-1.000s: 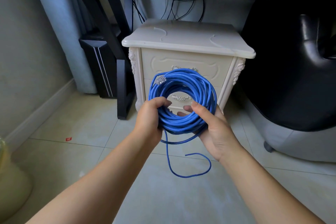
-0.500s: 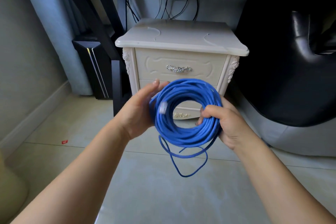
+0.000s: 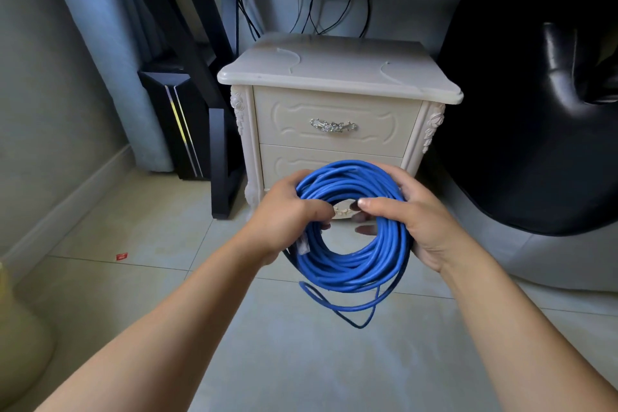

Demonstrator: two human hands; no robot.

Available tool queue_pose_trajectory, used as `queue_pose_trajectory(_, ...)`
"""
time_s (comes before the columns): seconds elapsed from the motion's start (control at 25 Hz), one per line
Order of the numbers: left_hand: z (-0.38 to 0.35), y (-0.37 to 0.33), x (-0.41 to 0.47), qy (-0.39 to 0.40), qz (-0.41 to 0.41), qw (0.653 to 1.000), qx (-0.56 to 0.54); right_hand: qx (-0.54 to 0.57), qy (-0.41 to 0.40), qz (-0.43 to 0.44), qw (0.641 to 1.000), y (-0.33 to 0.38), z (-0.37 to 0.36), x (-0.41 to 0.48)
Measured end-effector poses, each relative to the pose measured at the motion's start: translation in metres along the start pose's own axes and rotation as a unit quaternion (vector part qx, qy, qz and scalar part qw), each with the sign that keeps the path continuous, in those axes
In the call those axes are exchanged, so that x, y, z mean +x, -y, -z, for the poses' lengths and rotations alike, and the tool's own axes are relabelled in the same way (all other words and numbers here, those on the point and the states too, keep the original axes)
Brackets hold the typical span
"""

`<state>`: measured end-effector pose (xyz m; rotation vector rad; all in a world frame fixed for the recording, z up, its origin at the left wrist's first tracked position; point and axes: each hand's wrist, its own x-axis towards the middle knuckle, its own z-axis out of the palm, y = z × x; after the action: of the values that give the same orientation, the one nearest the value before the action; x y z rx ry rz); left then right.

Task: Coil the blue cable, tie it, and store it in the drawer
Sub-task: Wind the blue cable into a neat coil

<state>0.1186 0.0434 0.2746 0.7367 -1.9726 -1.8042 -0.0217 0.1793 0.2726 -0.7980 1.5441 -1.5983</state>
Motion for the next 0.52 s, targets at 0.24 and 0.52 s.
queue_pose_trajectory(0.24, 0.004, -0.002, 0.002, -0.104, 0.034, 0.984, -0.142, 0.102, -0.038, -0.033, 0.993, -0.005, -0.010, -0.001)
queue_pose_trajectory(0.52, -0.015, 0.004, 0.001, -0.192, 0.049, 0.951, -0.236, 0.147, -0.125, -0.016, 0.981, -0.026, -0.046, 0.003)
